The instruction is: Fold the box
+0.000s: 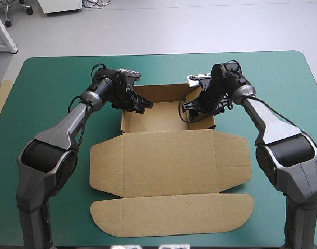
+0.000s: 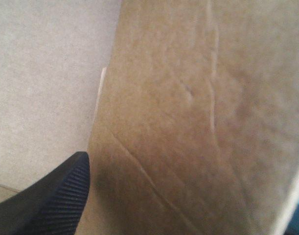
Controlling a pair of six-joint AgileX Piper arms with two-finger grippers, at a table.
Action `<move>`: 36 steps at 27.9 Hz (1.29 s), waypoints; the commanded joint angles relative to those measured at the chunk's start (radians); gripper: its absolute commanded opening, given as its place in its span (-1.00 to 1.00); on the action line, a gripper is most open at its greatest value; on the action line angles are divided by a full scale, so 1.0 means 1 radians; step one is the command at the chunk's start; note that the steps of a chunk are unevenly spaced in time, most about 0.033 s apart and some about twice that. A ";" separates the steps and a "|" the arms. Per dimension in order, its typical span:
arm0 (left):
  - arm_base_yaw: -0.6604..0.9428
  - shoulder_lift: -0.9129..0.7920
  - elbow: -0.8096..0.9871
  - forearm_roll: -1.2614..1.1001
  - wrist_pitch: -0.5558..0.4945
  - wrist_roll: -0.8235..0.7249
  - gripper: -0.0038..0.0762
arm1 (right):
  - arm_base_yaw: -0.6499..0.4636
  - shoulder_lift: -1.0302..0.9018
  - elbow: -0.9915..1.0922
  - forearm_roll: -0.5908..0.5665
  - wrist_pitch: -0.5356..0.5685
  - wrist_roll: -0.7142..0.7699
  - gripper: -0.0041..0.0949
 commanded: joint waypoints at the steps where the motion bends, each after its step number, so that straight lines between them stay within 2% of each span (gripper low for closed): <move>1: -0.009 -0.059 -0.023 -0.030 -0.061 -0.001 0.37 | 0.004 -0.054 -0.032 0.002 -0.048 -0.013 0.43; 8: -0.009 -0.075 -0.023 -0.011 -0.146 -0.001 0.37 | 0.004 -0.054 -0.045 0.000 -0.070 -0.017 0.41; 14: -0.009 -0.077 -0.023 0.037 -0.155 -0.001 0.37 | 0.004 -0.054 -0.133 -0.005 -0.073 -0.017 0.41; 19: -0.009 -0.080 -0.023 0.047 -0.158 -0.001 0.37 | 0.004 -0.053 -0.132 -0.035 -0.080 -0.009 0.41; 23: -0.009 -0.080 -0.023 0.047 -0.182 -0.001 0.37 | 0.004 -0.046 -0.130 -0.049 -0.137 -0.005 0.40; 26: -0.009 -0.080 -0.023 0.050 -0.178 -0.001 0.37 | 0.004 -0.024 -0.130 -0.060 -0.120 -0.001 0.34; 36: -0.009 -0.086 -0.023 0.168 -0.213 -0.009 0.37 | 0.002 -0.004 -0.132 -0.081 -0.175 -0.005 0.33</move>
